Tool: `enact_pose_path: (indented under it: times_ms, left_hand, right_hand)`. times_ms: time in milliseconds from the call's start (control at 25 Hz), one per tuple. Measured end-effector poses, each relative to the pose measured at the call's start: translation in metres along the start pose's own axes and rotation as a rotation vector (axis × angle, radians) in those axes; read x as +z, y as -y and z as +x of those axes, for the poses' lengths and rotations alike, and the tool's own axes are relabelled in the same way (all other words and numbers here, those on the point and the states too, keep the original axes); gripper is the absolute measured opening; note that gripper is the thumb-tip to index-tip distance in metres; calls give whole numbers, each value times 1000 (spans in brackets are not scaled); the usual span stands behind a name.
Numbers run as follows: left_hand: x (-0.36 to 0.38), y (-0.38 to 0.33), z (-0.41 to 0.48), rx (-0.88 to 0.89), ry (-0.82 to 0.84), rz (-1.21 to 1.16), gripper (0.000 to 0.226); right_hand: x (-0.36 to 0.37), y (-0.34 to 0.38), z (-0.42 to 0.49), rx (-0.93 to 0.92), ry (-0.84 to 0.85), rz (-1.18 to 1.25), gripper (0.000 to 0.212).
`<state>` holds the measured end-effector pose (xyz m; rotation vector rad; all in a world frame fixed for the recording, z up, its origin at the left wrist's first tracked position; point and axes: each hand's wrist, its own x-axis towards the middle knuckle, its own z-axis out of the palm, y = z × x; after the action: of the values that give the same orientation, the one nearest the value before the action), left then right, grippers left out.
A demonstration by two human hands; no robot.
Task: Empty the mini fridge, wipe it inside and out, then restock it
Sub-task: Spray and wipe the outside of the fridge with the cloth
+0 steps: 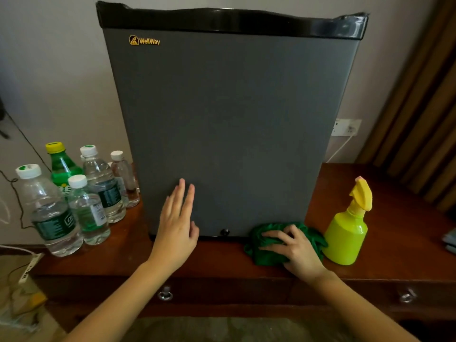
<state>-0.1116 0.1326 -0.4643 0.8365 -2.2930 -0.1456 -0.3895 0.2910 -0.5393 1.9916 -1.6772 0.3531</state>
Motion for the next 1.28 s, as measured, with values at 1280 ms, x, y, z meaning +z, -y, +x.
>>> enact_pose_path:
  times_ms: [1280]
  left_hand:
    - [-1, -7, 1, -71, 44, -39, 76]
  right_hand:
    - [-153, -39, 104, 589, -669, 203, 64]
